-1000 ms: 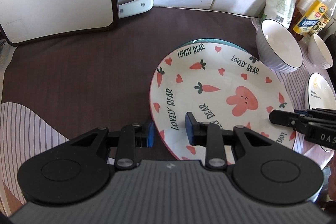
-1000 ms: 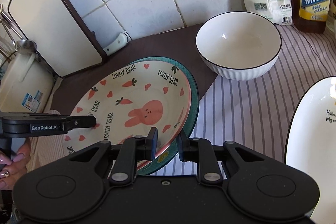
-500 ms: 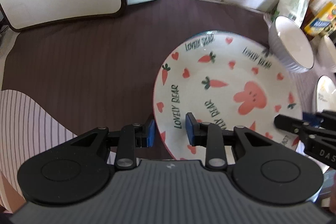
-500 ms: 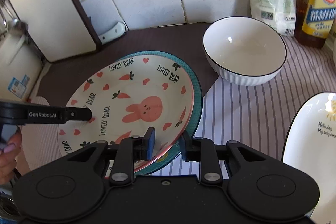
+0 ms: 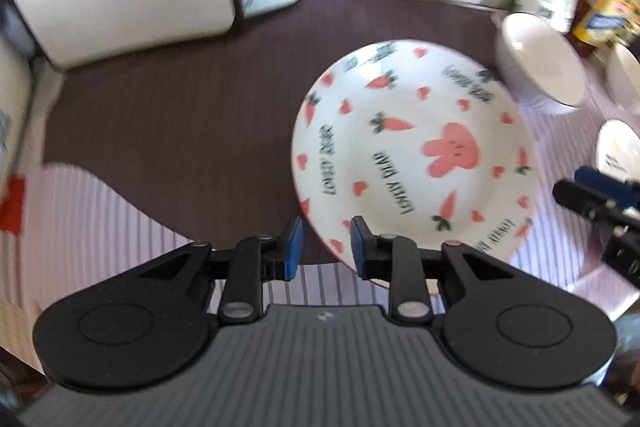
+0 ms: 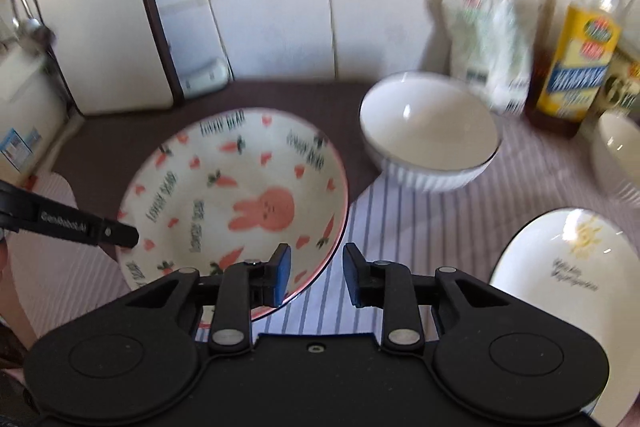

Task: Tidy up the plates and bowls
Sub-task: 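Move both grippers to the white sun plate and grasp its rim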

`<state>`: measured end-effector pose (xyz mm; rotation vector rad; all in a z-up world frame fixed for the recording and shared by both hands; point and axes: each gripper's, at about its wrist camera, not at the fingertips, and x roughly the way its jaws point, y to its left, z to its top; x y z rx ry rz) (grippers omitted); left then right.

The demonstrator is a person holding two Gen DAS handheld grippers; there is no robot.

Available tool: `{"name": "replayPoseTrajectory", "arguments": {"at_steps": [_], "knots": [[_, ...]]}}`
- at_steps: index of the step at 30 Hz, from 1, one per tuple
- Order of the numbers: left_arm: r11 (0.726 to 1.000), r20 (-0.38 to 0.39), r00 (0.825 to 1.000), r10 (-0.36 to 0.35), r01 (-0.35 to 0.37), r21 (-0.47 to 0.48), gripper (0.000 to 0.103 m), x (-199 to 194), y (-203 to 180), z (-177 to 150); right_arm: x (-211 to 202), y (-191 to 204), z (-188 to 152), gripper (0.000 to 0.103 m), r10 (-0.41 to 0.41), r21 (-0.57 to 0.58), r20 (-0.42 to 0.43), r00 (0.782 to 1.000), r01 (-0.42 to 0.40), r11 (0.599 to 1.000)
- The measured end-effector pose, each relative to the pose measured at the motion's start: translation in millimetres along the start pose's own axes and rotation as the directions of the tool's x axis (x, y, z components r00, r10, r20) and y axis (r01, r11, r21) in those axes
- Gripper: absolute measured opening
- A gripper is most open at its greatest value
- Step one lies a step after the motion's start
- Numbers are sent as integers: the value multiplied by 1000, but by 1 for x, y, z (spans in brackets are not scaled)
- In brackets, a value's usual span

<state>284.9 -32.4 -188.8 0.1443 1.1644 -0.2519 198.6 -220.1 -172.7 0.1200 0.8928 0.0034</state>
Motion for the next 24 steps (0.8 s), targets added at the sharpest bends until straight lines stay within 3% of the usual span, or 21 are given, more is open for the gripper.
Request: {"name": "replayPoseTrajectory", "arguments": {"at_steps": [4,10,13,17,24], "knots": [[998,35,999,0,-3,63,45,-33,-19,1,-40,-11,-1,38,21,51,84,996,-25,998],[988,70,997,-41,30,150,57,-73,-54,-3,-99,-26,-7,48,-23,92,173,985,8,996],[977,90,993,-72,52,208,58,-85,-74,-10,-123,-36,-13,54,-37,102,188,981,18,995],[954,116,989,-92,54,294,58,-101,-103,-22,-152,-37,-29,64,-51,29,211,976,45,999],[930,94,986,-141,99,354,64,-112,-147,-35,-191,-61,-58,69,-118,87,233,965,100,991]]}}
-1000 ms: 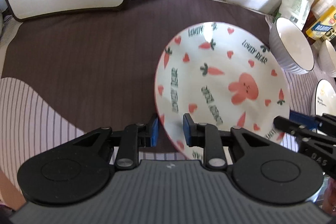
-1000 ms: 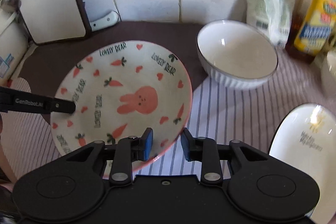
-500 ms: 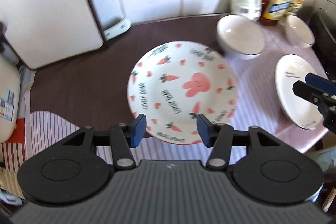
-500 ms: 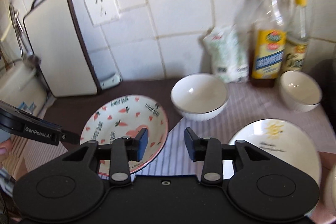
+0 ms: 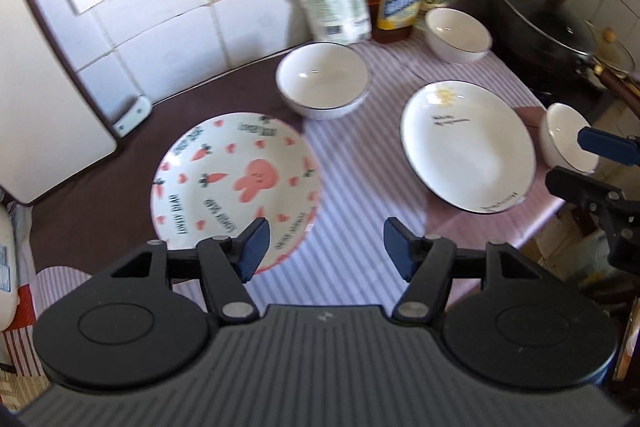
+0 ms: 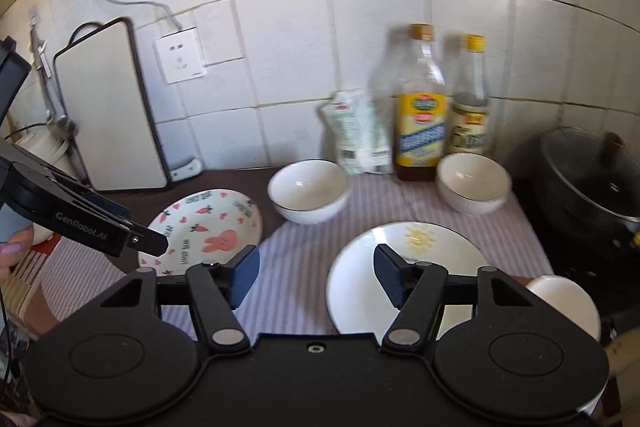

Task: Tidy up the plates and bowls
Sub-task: 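Move both grippers to the white sun plate and grasp its rim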

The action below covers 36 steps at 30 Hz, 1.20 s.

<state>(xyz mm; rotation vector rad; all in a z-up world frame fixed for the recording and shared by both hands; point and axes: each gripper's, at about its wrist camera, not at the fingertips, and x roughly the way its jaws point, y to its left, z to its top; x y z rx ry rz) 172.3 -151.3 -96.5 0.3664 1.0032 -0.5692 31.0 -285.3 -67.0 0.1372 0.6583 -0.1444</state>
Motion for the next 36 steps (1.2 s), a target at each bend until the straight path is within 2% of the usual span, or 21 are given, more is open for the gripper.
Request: {"name": "replayPoseTrajectory", "arguments": {"at_steps": [4,11,14,17,25,28,30,36], "knots": [[999,-7,1000,-23,24,24,70,6,-20,3,-13,-22,-14,73,-35,37,9,999,34,999],[998,-41,998,-38,39,39,71,28,-44,7,-14,-54,-42,73,-73,119,-23,997,75,990],[998,-49,997,-55,56,16,73,40,-47,9,-10,-63,-53,73,-89,143,-20,996,91,985],[996,-39,997,-73,71,-51,73,56,-43,12,-3,-70,-69,73,-88,162,10,996,85,983],[978,25,991,-129,132,-163,75,96,-39,16,41,-81,-110,73,-79,243,53,995,64,968],[979,54,989,-135,141,-146,75,120,-46,17,60,-93,-124,73,-86,293,45,995,70,954],[988,15,995,-102,103,-117,75,138,-51,22,70,-100,-132,73,-76,317,23,997,65,946],[986,28,990,-137,139,-87,75,164,-59,29,75,-107,-137,73,-64,344,67,996,38,938]]}}
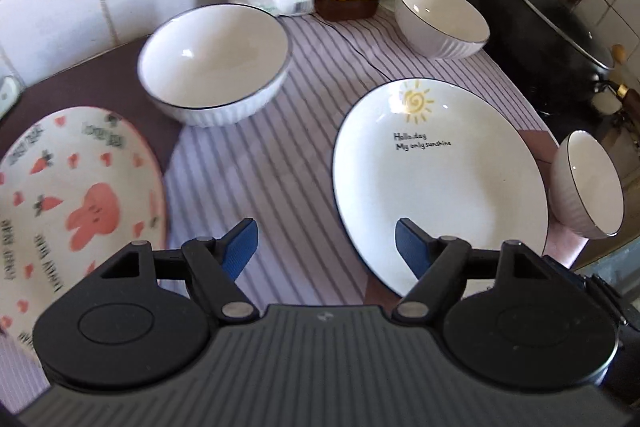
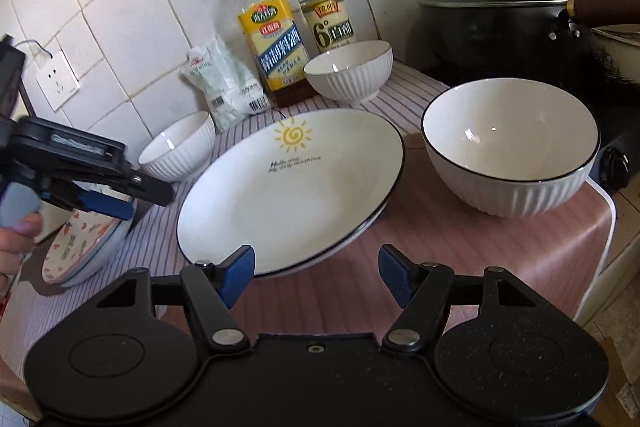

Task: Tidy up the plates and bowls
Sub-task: 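Move both grippers to the white sun plate and grasp its rim, then lift the sun plate with both grippers and carry it over the bunny plate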

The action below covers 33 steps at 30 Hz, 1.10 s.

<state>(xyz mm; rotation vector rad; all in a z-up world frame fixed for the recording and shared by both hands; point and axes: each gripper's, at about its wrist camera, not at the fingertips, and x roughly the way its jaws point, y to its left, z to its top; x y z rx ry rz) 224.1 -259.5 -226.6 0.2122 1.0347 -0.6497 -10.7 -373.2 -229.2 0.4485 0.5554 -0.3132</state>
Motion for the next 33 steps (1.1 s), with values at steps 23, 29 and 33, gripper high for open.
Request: {"name": "replayPoseTrajectory", "arguments": {"at_steps": [23,29,33], "knots": [[982,-26,993,-115,110,-151,19,36,3,-6,24,-15,19,28,-71,226,-37,997,77,971],[984,-4,996,-90,88,-156,19,33,-1,-10,25,-16,20,26,-71,224,-42,997,78,971],[992,2,997,-77,77,-99,19,26,-9,-11,25,-17,26,25,-63,220,-73,995,78,972]]}}
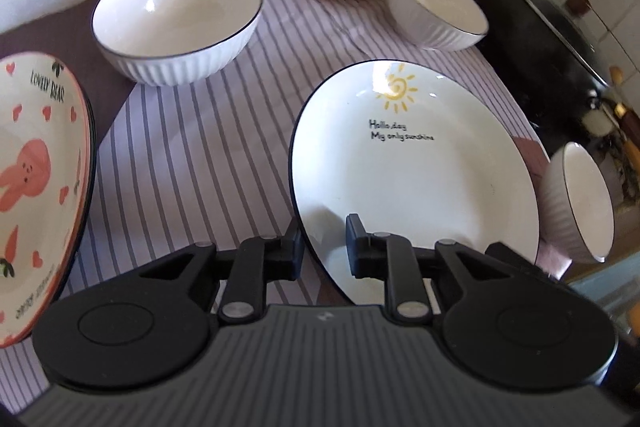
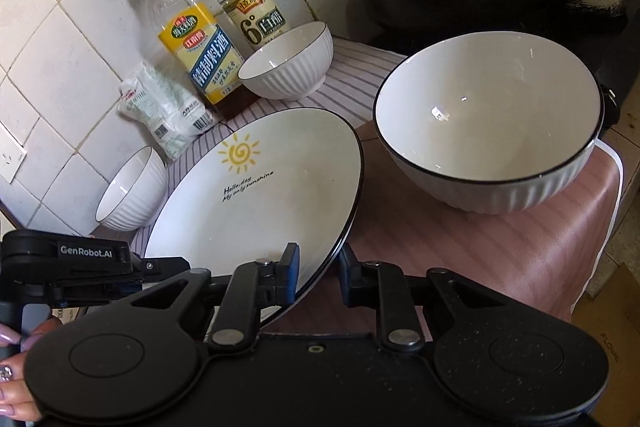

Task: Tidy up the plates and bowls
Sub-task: 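Lift the sun plate with both grippers and carry it over the bunny plate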

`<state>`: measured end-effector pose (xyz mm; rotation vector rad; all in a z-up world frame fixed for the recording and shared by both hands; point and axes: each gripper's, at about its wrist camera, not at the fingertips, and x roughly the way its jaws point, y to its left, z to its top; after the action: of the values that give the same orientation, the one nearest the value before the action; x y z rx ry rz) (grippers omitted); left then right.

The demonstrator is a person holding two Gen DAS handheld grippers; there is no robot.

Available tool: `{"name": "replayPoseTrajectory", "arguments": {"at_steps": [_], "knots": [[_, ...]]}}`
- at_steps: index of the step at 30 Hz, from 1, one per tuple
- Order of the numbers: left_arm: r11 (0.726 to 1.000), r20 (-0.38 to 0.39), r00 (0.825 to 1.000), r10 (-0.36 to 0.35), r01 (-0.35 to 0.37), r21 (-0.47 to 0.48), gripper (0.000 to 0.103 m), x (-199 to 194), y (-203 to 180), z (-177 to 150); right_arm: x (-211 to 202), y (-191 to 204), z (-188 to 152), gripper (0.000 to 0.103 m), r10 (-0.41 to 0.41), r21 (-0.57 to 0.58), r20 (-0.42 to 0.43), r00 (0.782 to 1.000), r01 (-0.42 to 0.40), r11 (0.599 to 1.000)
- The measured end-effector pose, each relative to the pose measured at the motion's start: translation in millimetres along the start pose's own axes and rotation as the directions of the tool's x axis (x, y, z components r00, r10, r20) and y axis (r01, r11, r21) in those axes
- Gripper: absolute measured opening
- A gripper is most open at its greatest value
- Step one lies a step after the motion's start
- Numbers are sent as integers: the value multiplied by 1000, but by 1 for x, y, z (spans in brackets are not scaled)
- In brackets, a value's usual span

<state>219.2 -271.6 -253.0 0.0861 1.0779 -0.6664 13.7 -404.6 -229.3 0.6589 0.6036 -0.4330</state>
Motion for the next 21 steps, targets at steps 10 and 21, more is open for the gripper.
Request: {"name": "replayPoseTrajectory", "arguments": {"at_steps": [10,21], "knots": [[1000,-1,1000,-5,5,-26,19,-26,10,-17,-10,6,1,25,45,-62,-34,998,-47,997],[995,9,999,-34,34,-92,19,-82,29,-26,-37,41,7,25,104,-169,-31,994,-108,980]]}}
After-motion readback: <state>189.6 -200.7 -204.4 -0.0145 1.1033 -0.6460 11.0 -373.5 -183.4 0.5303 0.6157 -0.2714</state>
